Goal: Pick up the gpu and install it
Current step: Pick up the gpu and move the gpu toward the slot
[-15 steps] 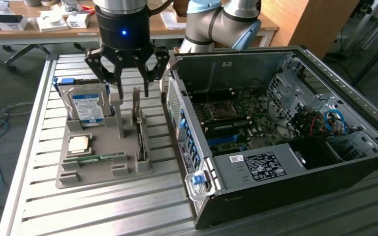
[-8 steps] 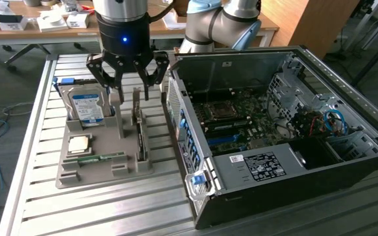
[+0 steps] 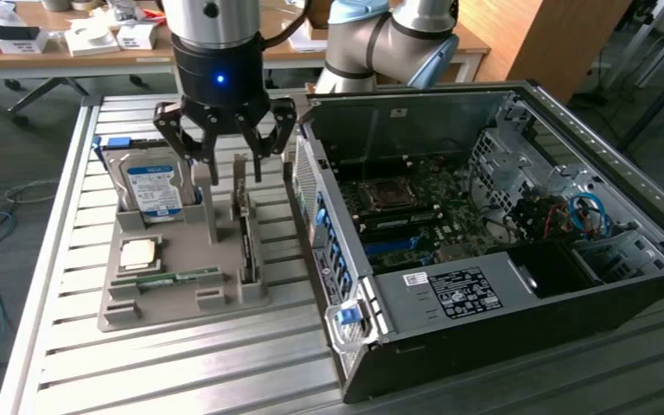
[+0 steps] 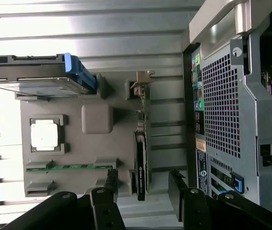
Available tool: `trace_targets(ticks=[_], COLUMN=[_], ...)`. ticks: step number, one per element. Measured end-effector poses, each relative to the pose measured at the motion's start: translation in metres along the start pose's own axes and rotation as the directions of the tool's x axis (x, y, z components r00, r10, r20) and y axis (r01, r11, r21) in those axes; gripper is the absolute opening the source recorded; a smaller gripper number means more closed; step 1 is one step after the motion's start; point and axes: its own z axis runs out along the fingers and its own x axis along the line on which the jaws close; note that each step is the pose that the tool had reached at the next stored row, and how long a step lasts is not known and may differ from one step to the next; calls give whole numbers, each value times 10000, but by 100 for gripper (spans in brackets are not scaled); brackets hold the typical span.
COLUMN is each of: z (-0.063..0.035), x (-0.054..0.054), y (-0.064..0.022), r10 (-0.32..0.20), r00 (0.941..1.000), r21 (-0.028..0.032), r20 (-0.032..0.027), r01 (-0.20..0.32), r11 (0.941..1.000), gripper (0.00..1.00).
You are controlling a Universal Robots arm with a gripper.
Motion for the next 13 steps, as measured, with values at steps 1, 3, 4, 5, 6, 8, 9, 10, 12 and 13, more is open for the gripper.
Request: trace_targets(ticks=[1, 3, 4, 5, 6, 8, 9, 10, 12, 13], z=[13, 45, 61, 77, 90, 116, 130, 144, 173, 187], x=[0, 1, 2, 2, 2, 3, 3, 4, 5, 5], y=[-1, -2, -3, -4, -4, -5, -6, -7, -8, -9], r10=[0, 0, 0, 0, 0, 0, 0, 0, 0, 0], r00=[10000, 10000, 10000, 10000, 10000, 10000, 10000, 10000, 10000, 10000], r21=[0, 1, 0, 0, 1, 0, 0, 0, 0, 1], r20=[0, -1, -1, 0, -1, -1, 0, 0, 0, -1], r01=[0, 0, 0, 0, 0, 0, 0, 0, 0, 0], r11=[10000, 10000, 10000, 10000, 10000, 10000, 10000, 10000, 10000, 10000], gripper=[55, 55, 55, 55, 55, 55, 55, 55, 55, 55])
